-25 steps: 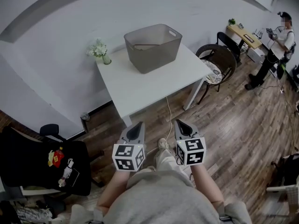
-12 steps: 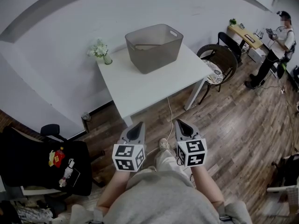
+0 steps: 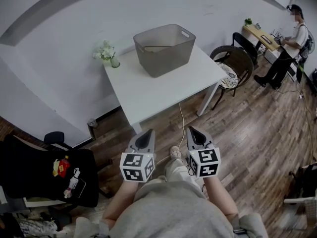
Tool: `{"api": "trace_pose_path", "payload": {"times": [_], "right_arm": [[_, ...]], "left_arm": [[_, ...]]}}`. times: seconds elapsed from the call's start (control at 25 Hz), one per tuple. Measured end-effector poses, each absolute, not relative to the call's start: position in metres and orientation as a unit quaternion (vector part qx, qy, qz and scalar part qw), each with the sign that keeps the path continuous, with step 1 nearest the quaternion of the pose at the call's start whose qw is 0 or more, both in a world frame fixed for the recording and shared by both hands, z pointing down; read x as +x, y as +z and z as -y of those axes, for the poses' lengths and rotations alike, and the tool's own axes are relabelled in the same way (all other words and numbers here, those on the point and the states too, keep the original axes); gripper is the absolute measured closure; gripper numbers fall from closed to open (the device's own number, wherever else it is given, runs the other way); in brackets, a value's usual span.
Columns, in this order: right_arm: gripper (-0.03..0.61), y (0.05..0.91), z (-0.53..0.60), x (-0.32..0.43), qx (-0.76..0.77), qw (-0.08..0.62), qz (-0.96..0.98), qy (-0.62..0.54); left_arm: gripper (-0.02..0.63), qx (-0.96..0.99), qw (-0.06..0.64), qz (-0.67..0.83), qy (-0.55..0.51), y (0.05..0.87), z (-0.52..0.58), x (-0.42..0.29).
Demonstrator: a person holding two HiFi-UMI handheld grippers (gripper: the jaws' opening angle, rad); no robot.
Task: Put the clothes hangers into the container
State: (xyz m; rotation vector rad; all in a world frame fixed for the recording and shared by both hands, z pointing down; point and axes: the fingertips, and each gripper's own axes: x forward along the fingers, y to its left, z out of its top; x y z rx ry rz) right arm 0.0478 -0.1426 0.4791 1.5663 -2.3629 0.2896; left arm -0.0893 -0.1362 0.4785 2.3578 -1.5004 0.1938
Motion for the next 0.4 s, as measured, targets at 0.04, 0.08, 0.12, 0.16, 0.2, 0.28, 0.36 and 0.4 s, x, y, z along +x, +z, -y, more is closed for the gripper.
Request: {"api": "trace_pose_path", "payload": {"times": [0.04,0.08,0.12,0.16,0.2,0.28,0.36,0.4], "right_arm": [[0.578,0.479,0.1429,0.0475,0.544,0.146,0.82,0.1],[0.578,0.4788,0.1431,0.0473,0.545,0.145,0.82,0.099],[0.578,0.4785,0.1433,0.0471,0.545,0.145,0.82,0.098],[0.578,0.4782,0.1436,0.0471,0.546,0.144,0.82,0.098],[0.578,0.478,0.1439,0.0472,0.546,0.143,0.82,0.097],[0.578,0.4784,0.1442,0.0477,0.547,0.142,0.819,0.097],[0.578,0.4793,0.1446,0.0482,0.548,0.141,0.819,0.098],[0.578,0.4798,0.1449,0.0484,0.548,0.141,0.818,0.098]], "left_arm": [[0.606,0.829,0.17,0.528,0.068,0.4787,0.1363,-0.0898],[0.606,0.829,0.17,0.528,0.068,0.4788,0.1365,-0.0903],[0.606,0.829,0.17,0.528,0.067,0.4788,0.1368,-0.0906],[0.606,0.829,0.17,0.528,0.067,0.4787,0.137,-0.0908],[0.606,0.829,0.17,0.528,0.067,0.4787,0.1373,-0.0909],[0.606,0.829,0.171,0.529,0.067,0.4789,0.1378,-0.0912],[0.606,0.828,0.171,0.529,0.067,0.4795,0.1384,-0.0916],[0.606,0.828,0.171,0.529,0.067,0.4799,0.1387,-0.0919]]}}
